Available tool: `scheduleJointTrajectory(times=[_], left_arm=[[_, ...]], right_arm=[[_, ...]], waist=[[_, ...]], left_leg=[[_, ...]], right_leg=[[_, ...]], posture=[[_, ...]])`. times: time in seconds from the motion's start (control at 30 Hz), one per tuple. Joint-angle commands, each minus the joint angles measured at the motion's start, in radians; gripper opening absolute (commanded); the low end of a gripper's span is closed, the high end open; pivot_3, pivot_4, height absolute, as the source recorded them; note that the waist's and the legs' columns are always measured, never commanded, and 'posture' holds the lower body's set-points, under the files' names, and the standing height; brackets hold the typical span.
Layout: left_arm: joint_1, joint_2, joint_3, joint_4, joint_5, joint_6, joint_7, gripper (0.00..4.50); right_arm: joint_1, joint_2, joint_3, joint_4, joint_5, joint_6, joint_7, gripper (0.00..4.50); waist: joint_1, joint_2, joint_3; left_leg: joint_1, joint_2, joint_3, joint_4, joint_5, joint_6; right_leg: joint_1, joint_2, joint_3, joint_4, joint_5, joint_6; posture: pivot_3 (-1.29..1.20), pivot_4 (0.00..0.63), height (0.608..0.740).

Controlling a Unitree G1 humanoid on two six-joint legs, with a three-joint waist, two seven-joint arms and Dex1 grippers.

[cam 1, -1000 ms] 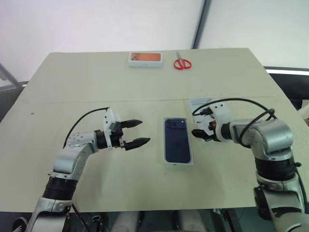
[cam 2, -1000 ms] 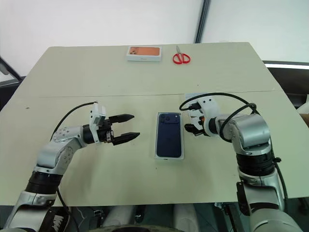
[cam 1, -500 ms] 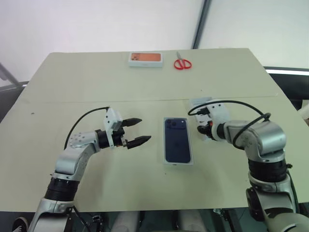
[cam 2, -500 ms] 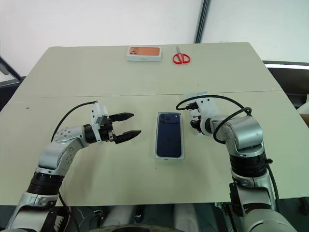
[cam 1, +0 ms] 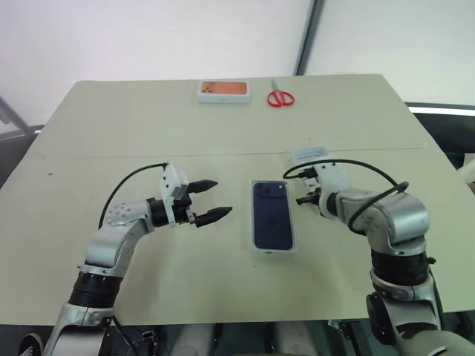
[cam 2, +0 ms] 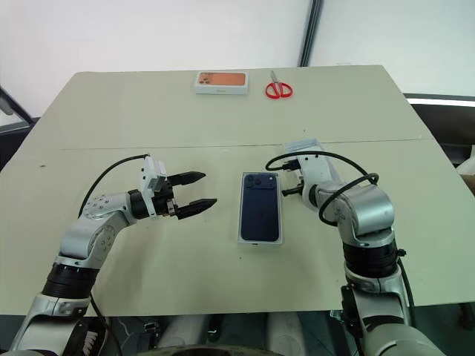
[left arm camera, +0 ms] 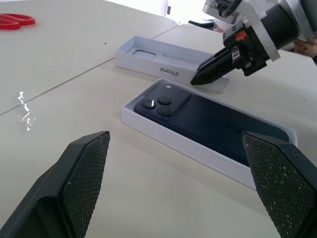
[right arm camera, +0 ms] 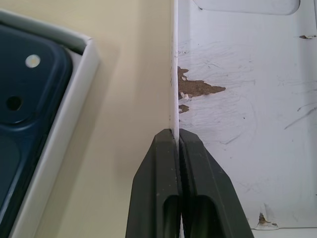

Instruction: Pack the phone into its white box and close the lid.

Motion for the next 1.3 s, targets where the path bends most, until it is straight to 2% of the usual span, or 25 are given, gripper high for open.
scheduleJointTrajectory(times=[0.03, 0.17, 0.27, 0.4, 0.43, 0.53, 0.67, 0.73, 0.77, 0.8, 0.9, 1.1, 1.2, 1.3], left_arm=[[-0.019, -0.003, 0.014, -0.007, -0.005, -0.012, 0.015, 4.50], [-0.029, 0.000, 0.041, 0.005, -0.034, 0.018, 0.027, 4.50], [-0.030, 0.009, 0.060, 0.009, -0.046, 0.029, 0.035, 4.50], [-0.040, 0.010, 0.092, 0.018, -0.070, 0.056, 0.050, 4.50], [-0.043, 0.009, 0.100, 0.017, -0.075, 0.062, 0.057, 4.50], [-0.051, 0.007, 0.118, 0.013, -0.093, 0.081, 0.072, 4.50], [-0.051, 0.009, 0.133, 0.000, -0.110, 0.096, 0.085, 4.50], [-0.045, 0.015, 0.133, -0.011, -0.114, 0.097, 0.084, 4.50], [-0.043, 0.017, 0.133, -0.015, -0.115, 0.097, 0.085, 4.50], [-0.041, 0.020, 0.137, -0.020, -0.120, 0.101, 0.087, 4.50], [-0.039, 0.026, 0.143, -0.029, -0.123, 0.108, 0.086, 4.50], [-0.017, 0.025, 0.134, -0.070, -0.127, 0.116, 0.095, 4.50], [0.000, 0.024, 0.139, -0.086, -0.143, 0.132, 0.100, 3.70], [0.016, 0.029, 0.147, -0.103, -0.163, 0.147, 0.102, 2.20]], right_arm=[[-0.066, 0.067, -0.126, -0.013, 0.034, 0.007, 0.015, 0.03], [-0.106, 0.160, -0.281, -0.042, 0.150, 0.007, 0.115, 0.03], [-0.137, 0.188, -0.376, -0.043, 0.234, 0.007, 0.193, 0.03], [-0.196, 0.300, -0.600, 0.019, 0.400, 0.007, 0.159, 0.03], [-0.203, 0.339, -0.650, 0.037, 0.486, 0.007, 0.131, 0.03], [-0.166, 0.387, -0.676, 0.053, 0.711, 0.007, 0.034, 0.03], [-0.033, 0.453, -0.603, 0.074, 1.126, -0.004, -0.199, 0.03], [0.093, 0.352, -0.408, 0.060, 1.447, -0.178, -0.374, 0.03], [0.135, 0.298, -0.327, 0.046, 1.564, -0.261, -0.437, 0.03], [0.188, 0.289, -0.257, 0.029, 1.627, -0.326, -0.438, 0.03], [0.286, 0.267, -0.129, -0.037, 1.653, -0.452, -0.395, 0.03], [0.346, 0.271, -0.005, -0.096, 1.653, -0.614, -0.418, 0.03], [0.369, 0.273, 0.049, -0.105, 1.653, -0.653, -0.441, 0.00], [0.405, 0.256, 0.076, -0.099, 1.653, -0.668, -0.447, 0.00]], waist=[[0.000, 0.000, 0.000], [-0.003, 0.000, 0.000], [-0.003, 0.000, 0.000], [-0.002, 0.000, 0.000], [-0.002, 0.000, 0.000], [-0.005, 0.000, 0.000], [-0.007, 0.001, 0.000], [-0.004, 0.001, 0.001], [-0.005, 0.001, 0.001], [-0.006, 0.001, 0.001], [-0.009, 0.001, 0.001], [-0.024, 0.001, 0.001], [-0.026, 0.001, 0.001], [-0.024, 0.001, 0.001]], left_leg=[[0.000, 0.000, 0.000, 0.000, 0.000, 0.000], [0.000, 0.001, 0.000, -0.001, 0.000, 0.000], [0.000, 0.001, 0.000, -0.001, 0.000, 0.000], [0.000, 0.001, 0.000, 0.000, 0.000, 0.000], [0.000, 0.001, 0.000, 0.000, 0.000, 0.000], [0.000, 0.001, 0.000, -0.001, 0.000, 0.000], [0.000, 0.001, 0.001, -0.002, 0.000, 0.000], [0.000, 0.001, 0.002, -0.001, 0.000, 0.000], [0.000, 0.000, 0.002, -0.001, 0.000, 0.000], [0.000, 0.000, 0.002, -0.001, 0.000, 0.000], [0.000, 0.001, 0.002, -0.001, 0.000, 0.000], [0.000, 0.002, 0.002, -0.001, 0.000, 0.000], [0.000, 0.002, 0.002, -0.001, 0.000, 0.000], [0.000, 0.002, 0.002, -0.001, 0.000, 0.000]], right_leg=[[0.000, 0.000, 0.000, 0.000, 0.000, 0.000], [-0.001, 0.001, 0.001, 0.001, 0.000, 0.000], [-0.001, 0.001, 0.001, 0.001, 0.000, 0.000], [-0.001, 0.001, 0.001, 0.002, 0.000, 0.000], [-0.001, 0.001, 0.001, 0.002, 0.000, 0.000], [-0.003, 0.001, 0.002, 0.003, 0.000, 0.000], [-0.004, 0.000, 0.003, 0.004, 0.000, 0.000], [-0.004, 0.000, 0.004, 0.004, 0.000, 0.000], [-0.004, -0.001, 0.004, 0.004, 0.000, 0.000], [-0.003, -0.002, 0.004, 0.004, 0.000, 0.000], [-0.003, -0.001, 0.004, 0.004, 0.000, 0.000], [-0.003, 0.002, 0.004, 0.003, 0.000, 0.000], [-0.003, 0.003, 0.004, 0.003, 0.000, 0.000], [-0.003, 0.003, 0.004, 0.003, 0.000, 0.000]], posture=[[0.00, 0.150, 0.740], [0.00, 0.150, 0.740], [0.00, 0.150, 0.740], [0.00, 0.150, 0.740], [0.00, 0.150, 0.740], [0.00, 0.150, 0.740], [0.00, 0.150, 0.740], [0.00, 0.150, 0.740], [0.00, 0.150, 0.740], [0.00, 0.150, 0.740], [0.00, 0.150, 0.740], [0.00, 0.150, 0.740], [0.00, 0.150, 0.740], [0.00, 0.150, 0.740]])
